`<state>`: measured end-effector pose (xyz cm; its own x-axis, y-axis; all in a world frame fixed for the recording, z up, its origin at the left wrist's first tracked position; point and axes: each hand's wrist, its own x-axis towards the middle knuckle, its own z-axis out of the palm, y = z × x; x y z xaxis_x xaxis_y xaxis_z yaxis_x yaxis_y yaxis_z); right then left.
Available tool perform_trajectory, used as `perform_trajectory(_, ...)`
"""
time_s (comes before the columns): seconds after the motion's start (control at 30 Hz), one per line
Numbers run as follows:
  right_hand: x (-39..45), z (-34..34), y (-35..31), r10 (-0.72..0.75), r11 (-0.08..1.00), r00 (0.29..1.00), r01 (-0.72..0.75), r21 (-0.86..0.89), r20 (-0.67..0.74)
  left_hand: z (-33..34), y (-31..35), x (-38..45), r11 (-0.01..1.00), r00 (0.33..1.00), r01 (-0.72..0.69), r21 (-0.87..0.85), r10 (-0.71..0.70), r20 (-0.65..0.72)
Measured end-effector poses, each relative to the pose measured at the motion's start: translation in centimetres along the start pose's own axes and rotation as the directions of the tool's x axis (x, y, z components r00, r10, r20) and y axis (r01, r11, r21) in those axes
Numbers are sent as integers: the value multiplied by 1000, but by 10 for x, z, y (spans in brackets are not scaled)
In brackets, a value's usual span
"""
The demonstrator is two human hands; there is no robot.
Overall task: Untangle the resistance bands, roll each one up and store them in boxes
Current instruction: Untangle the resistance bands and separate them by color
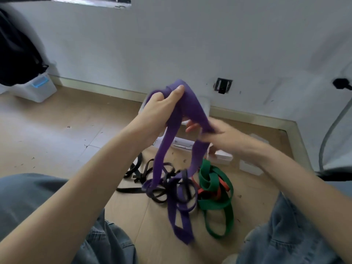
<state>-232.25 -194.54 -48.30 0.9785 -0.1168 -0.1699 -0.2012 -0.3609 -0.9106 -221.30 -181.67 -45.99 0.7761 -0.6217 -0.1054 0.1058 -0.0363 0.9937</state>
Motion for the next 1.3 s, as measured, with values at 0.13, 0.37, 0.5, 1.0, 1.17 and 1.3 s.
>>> perform_trajectory(0.13,-3,30,0,-28,997,988,38,-61,152,10,-8,-3,980,988,133,-147,-119,100)
perform_trajectory(0.37,-2,-8,-17,-142,937,976,186,294,-164,-17,-45,-7,902,791,-30,430,-241,562)
perform_trajectory(0.5,0,-27,-23,-152,789,947,289,542,-283,-14,-26,-14,899,786,-160,406,-133,604)
perform_trajectory(1.0,1,7,-13,-88,984,992,101,149,-93,-5,2,-15,965,992,59,-257,-27,124)
perform_trajectory(1.17,-3,18,-6,-33,999,987,39,-35,157,-11,0,-9,938,974,40,-344,41,223)
perform_trajectory(1.3,2,14,-12,-125,959,982,157,235,-143,-17,-14,-8,995,938,-104,-4,100,331)
